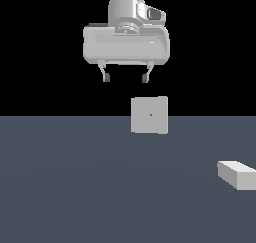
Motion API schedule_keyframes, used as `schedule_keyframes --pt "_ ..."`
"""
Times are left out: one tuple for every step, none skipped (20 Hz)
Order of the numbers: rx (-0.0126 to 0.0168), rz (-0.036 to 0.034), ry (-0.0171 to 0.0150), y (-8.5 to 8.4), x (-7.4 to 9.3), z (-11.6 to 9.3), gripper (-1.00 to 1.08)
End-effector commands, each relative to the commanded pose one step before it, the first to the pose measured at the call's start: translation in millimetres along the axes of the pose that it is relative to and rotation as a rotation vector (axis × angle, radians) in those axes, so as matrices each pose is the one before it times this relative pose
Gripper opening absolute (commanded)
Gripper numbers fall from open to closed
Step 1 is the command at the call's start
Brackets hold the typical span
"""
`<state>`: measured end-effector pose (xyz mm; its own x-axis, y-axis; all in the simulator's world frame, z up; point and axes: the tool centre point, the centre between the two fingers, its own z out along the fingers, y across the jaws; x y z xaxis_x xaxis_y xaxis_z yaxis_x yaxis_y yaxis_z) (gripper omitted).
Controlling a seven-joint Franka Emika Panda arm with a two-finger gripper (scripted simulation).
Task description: Plug the charger into the wall socket.
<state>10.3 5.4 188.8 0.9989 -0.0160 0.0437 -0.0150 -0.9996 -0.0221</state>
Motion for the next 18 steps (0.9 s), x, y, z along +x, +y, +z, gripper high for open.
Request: schedule_keyframes --pt "0.00000 0.00000 0.00000 0.01 0.00 0.00 1.00" --pt "0.00000 0.00000 0.00000 0.16 -0.14 0.15 1.00" --pt "0.00000 0.00000 0.00000 0.48 -0.42 0.46 1.00" --pt "-0.00029 0.00054 0.00031 1.11 -0.74 0.57 1.00" --pt "0.00000 0.00000 0.00000 1.14 -0.99 1.07 1.00" --pt "-0.00047 0.00097 0.00053 2.01 -1.35 1.06 1.00" --pt "-0.00027 0.00056 0.00030 2.12 -1.61 1.52 1.00" --pt "-0.00047 0.00096 0.00053 2.70 -1.95 1.72 1.00" --pt "-0.00048 0.00096 0.00053 3.07 -2.26 2.07 1.00" --pt "-0.00055 0.00111 0.00061 3.53 -2.60 2.38 1.00" --pt "-0.00062 0.00124 0.00068 4.00 -2.95 2.71 1.00" --pt "-0.00074 0.00147 0.00080 4.55 -3.33 3.03 1.00" --pt "-0.00079 0.00157 0.00086 5.03 -3.70 3.40 1.00" --pt "-0.00089 0.00175 0.00096 5.57 -4.08 3.74 1.00" --pt "-0.00098 0.00191 0.00105 6.10 -4.45 4.10 1.00" --pt "-0.00107 0.00206 0.00113 6.63 -4.83 4.47 1.00" --pt "-0.00119 0.00227 0.00125 7.19 -5.22 4.82 1.00" --pt "-0.00123 0.00233 0.00128 7.69 -5.59 5.23 1.00"
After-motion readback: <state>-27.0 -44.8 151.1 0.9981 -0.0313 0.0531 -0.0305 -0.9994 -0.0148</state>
